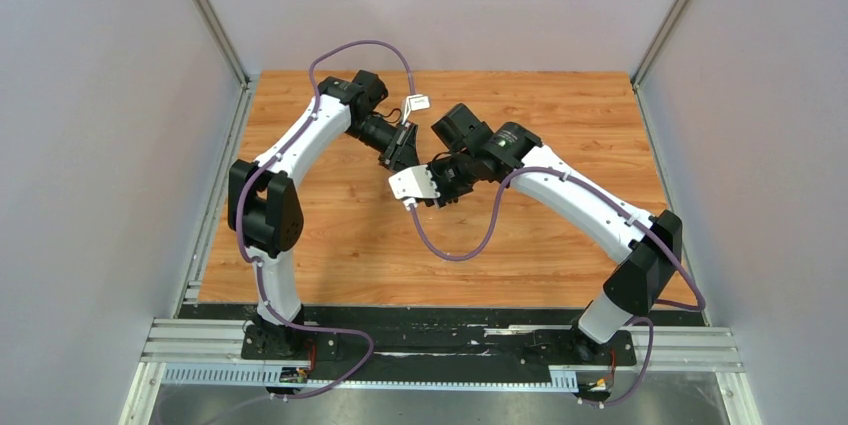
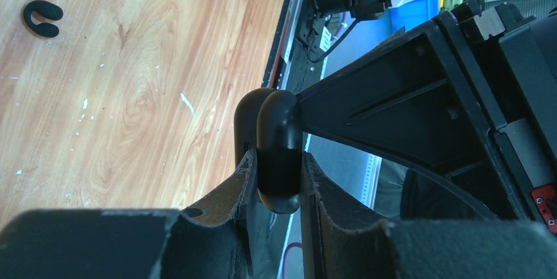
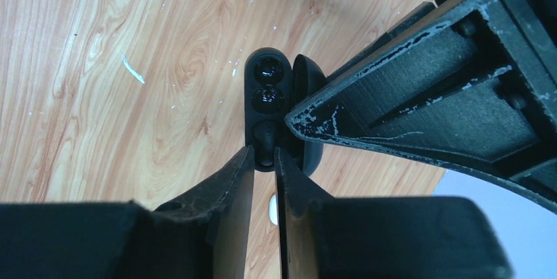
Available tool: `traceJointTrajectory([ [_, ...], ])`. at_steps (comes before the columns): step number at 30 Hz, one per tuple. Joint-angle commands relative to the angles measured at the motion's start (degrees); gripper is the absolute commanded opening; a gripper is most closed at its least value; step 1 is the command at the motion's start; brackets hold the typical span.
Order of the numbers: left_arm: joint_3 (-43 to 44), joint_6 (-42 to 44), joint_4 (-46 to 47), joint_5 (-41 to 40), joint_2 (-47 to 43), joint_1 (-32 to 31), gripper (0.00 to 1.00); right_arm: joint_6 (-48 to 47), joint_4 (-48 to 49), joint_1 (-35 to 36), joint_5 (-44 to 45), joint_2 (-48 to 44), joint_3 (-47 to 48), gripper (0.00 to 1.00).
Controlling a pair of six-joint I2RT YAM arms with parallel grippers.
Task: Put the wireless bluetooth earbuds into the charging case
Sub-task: Place the earbud in the charging case.
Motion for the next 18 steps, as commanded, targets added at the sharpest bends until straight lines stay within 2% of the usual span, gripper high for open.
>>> traceJointTrajectory([
  [1, 1.76, -0.13, -0.6, 3.38, -0.13, 0.41, 0.0, 2.63, 0.37, 0.2, 2.17, -1.06, 3.02, 0.24],
  [6, 1.79, 0.0, -0.49, 3.25, 0.02, 0.42, 0.0, 4.65, 0.37, 0.04, 0.91, -2.81, 4.94, 0.34],
  [12, 1.71, 0.02, -0.26, 2.67, 0.33, 0.42, 0.0, 6.98, 0.22, -0.96, -0.36, -5.62, 6.68, 0.37],
  [18, 1.72, 1.24, -1.75, 0.31, 0.47, 1.68, 0.0, 13.69, 1.25, -3.93, -5.4, -11.3, 2.22, 0.38],
])
